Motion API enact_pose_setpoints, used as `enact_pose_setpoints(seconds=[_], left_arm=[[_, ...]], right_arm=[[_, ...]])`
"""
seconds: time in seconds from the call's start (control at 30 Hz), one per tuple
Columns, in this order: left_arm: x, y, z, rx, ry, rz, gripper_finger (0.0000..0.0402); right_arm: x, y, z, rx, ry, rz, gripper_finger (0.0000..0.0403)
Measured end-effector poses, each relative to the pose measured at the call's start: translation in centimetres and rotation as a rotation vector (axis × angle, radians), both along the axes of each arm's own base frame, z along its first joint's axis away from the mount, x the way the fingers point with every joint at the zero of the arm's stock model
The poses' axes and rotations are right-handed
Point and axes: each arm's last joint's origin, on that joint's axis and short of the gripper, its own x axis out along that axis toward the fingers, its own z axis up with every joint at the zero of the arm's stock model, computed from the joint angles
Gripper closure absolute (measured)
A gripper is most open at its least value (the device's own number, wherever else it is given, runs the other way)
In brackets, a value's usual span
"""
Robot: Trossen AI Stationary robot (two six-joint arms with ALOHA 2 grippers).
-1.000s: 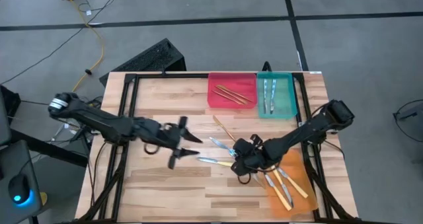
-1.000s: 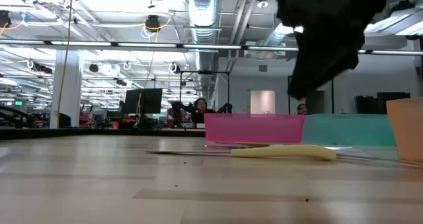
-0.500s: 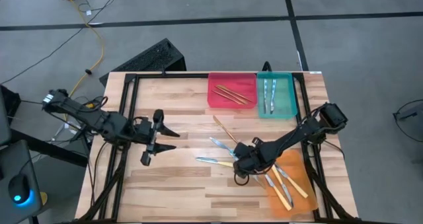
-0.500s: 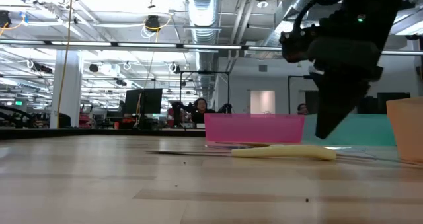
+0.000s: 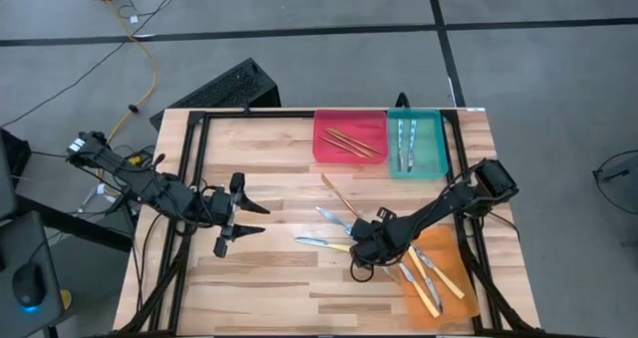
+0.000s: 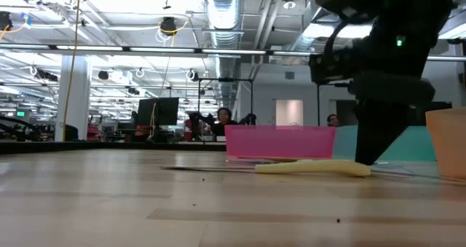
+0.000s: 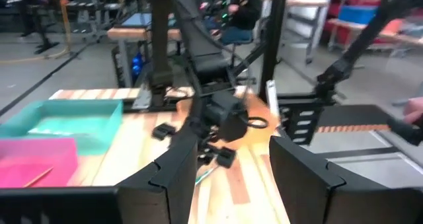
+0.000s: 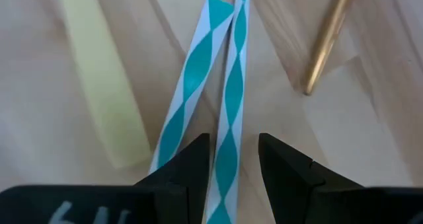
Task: Sort silverware by color (type)
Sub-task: Put the blue knife into the blue bin
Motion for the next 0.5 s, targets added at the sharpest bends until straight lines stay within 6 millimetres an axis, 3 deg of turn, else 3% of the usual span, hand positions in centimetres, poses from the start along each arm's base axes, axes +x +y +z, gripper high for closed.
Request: enact_pose_setpoints(seconds=[0.27, 0.5], left_arm=[[0.0, 0.0, -0.1, 0.003, 0.003, 0.028, 0.0229], [0.0, 0.0, -0.1, 0.004, 0.010, 0.031, 0.0229]], right_arm=[[0.1, -0.3, -1.6, 0.068, 0.039, 0.059, 0.0258], [0.4, -1.0, -1.5, 0.105, 0.045, 0.065, 0.0319]])
